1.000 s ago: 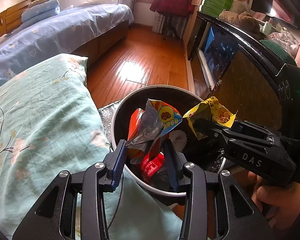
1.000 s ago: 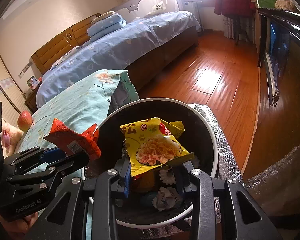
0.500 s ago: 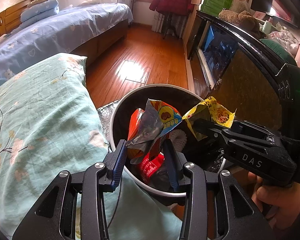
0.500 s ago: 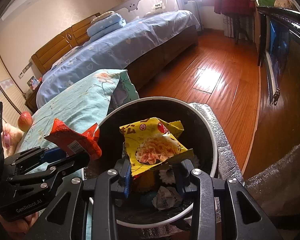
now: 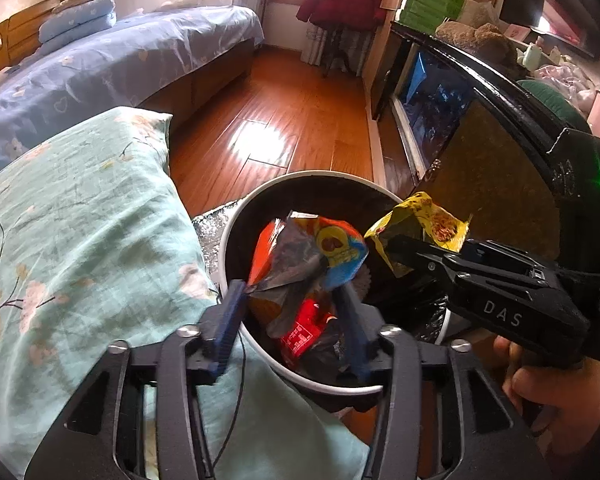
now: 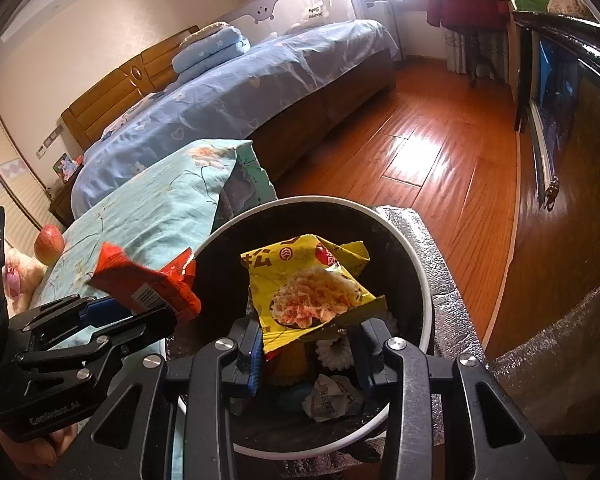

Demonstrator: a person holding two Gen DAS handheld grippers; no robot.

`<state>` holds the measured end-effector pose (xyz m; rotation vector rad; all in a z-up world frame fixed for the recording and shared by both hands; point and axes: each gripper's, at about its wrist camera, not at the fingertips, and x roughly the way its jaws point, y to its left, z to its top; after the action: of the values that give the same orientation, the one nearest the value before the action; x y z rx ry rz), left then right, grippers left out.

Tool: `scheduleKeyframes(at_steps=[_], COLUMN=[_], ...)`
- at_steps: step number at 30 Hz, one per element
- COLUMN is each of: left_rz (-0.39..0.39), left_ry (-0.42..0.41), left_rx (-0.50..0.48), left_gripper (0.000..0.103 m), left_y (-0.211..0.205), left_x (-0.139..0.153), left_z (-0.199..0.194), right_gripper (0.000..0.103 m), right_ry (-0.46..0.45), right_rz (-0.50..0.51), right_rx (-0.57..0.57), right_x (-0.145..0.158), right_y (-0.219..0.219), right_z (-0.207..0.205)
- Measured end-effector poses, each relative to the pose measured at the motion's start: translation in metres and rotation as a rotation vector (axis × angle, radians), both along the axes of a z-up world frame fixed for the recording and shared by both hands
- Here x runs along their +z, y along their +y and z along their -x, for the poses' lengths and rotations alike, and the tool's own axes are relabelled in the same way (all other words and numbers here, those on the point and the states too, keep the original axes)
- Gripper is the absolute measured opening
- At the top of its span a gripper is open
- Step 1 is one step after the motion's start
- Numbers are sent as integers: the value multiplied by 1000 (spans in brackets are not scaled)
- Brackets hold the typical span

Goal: Collect trash

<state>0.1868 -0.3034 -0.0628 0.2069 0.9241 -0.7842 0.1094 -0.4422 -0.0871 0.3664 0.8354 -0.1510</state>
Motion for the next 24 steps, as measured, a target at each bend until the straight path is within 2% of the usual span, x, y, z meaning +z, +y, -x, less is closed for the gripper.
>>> scheduleKeyframes(at_steps=[3,5,10,16,18,22,24], left_rz=[13,22,57,123,141,174,175], left_ry=[-7,-4,5,-17,-38,-84,-119], left_rx=[12,20,53,139,176,267,309], left_gripper=[60,60,65,67,69,73,76], left_y=[6,11,35,91,114,160,179], left_x=[3,5,8,15,19,27,29], left_z=[0,0,5,23,31,45,55], right_gripper=[43,56,56,65,66,77,77], right_ry=[-3,-9,-20,-62,-85,-142,-169], right_rz=[-15,-21,-23,-36,-38,-47,-47], right_rx=[-15,-22,-27,-14,-4,13,28], right_x=[1,3,6,16,21,30,34], right_y=[-4,-5,2,24,38,70,87], right_z=[2,2,7,18,24,39,45])
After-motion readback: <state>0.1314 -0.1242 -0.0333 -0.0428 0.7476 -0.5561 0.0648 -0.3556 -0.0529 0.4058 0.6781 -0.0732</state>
